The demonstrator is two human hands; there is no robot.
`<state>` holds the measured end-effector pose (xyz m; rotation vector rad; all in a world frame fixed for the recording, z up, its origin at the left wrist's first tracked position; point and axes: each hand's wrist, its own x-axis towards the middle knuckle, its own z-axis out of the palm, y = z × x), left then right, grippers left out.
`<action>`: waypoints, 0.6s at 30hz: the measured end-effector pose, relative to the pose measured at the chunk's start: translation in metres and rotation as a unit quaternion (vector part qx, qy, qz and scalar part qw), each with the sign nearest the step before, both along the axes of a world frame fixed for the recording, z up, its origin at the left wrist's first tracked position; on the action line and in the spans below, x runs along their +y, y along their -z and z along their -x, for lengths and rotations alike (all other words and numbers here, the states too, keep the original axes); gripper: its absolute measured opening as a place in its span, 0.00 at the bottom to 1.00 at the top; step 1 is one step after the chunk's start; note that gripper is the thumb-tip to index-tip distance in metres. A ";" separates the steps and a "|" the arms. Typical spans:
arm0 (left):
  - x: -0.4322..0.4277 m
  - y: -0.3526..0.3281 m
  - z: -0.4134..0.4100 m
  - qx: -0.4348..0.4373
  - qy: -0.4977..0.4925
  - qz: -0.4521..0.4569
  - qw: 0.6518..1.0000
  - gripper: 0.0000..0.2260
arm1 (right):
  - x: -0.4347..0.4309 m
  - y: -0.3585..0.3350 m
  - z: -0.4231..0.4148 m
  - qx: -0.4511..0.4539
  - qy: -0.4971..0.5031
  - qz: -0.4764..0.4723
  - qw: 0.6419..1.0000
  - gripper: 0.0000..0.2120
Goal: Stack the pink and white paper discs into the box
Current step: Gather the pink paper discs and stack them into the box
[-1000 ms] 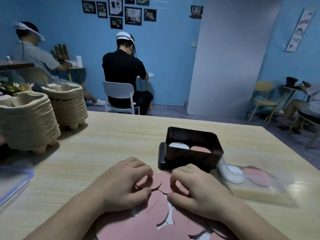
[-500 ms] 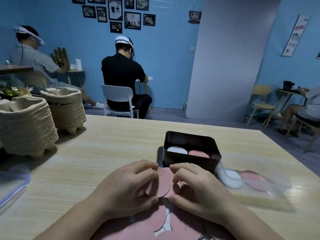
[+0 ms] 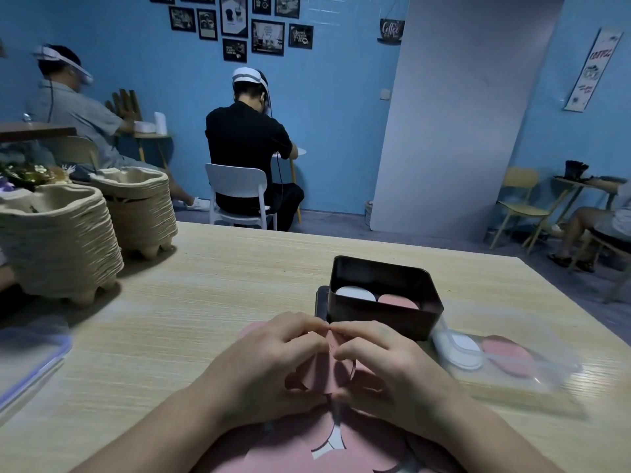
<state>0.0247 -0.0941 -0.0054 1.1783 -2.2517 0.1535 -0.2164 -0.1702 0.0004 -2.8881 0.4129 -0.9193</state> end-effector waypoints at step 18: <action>-0.002 0.001 -0.001 -0.098 -0.050 0.110 0.988 0.11 | -0.001 -0.003 0.008 -0.003 0.026 -0.007 1.000 0.13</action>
